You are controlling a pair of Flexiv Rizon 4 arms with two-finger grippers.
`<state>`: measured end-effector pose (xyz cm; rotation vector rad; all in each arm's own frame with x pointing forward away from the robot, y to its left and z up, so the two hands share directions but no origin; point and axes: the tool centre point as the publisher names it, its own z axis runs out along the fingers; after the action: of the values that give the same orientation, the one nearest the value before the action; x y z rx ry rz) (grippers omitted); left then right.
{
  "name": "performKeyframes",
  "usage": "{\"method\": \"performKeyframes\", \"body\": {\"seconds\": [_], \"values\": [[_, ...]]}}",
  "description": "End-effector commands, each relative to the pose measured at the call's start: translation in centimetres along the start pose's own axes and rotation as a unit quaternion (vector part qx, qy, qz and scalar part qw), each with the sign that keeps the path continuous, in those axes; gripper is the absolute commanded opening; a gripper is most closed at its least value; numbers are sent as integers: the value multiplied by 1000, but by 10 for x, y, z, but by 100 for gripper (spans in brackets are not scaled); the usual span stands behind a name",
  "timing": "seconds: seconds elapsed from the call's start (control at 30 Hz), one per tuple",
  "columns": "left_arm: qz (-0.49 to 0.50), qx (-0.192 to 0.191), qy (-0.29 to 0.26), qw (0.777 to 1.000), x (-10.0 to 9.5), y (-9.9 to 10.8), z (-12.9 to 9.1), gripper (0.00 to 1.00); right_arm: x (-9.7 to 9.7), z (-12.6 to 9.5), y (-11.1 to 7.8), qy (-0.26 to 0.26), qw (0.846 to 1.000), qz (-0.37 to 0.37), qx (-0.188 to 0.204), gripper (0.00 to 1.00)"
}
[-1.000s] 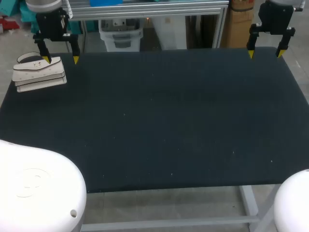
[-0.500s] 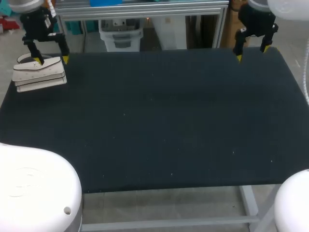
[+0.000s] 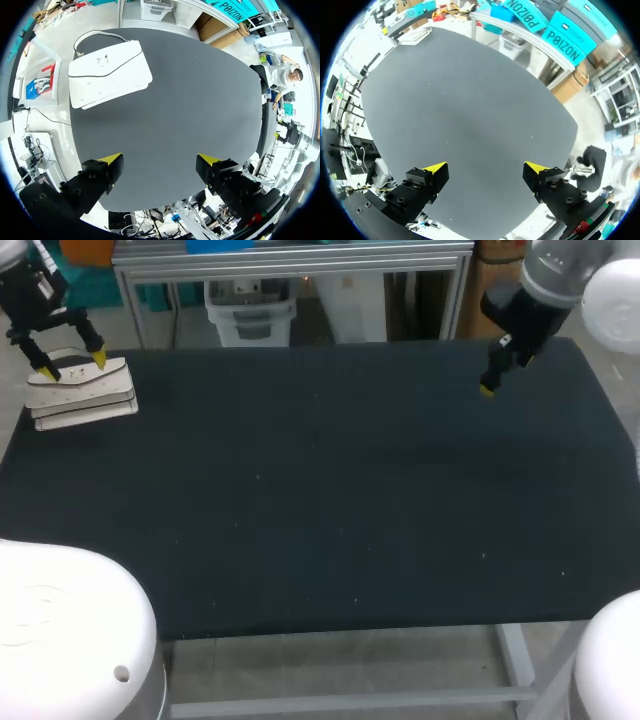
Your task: Pick up the bag, open it, inspect its contents, close it, and place it on the opposite side
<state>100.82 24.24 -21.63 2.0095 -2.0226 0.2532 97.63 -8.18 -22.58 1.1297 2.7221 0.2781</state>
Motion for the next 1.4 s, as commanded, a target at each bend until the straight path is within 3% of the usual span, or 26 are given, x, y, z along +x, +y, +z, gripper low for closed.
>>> {"method": "performKeyframes", "body": {"seconds": [0.03, 0.47, 1.0, 1.17, 1.4], "values": [[-12, -9, 31, 999, -11, -9, 2, 100, 7, 3, -8, 75, 970, -136, -186, 100], [-71, 2, 62, 996, -35, -14, 5, 100, 36, 14, -3, 160, 934, -230, -221, 100], [-82, 0, 76, 994, -39, -19, 8, 100, 42, 16, 2, 169, 930, -248, -215, 100], [-111, 4, 105, 988, -60, -35, 15, 100, 63, 23, 6, 166, 921, -277, -218, 100], [-143, 2, 128, 981, -92, -53, 22, 100, 74, 36, 2, 166, 913, -297, -224, 100]]}}
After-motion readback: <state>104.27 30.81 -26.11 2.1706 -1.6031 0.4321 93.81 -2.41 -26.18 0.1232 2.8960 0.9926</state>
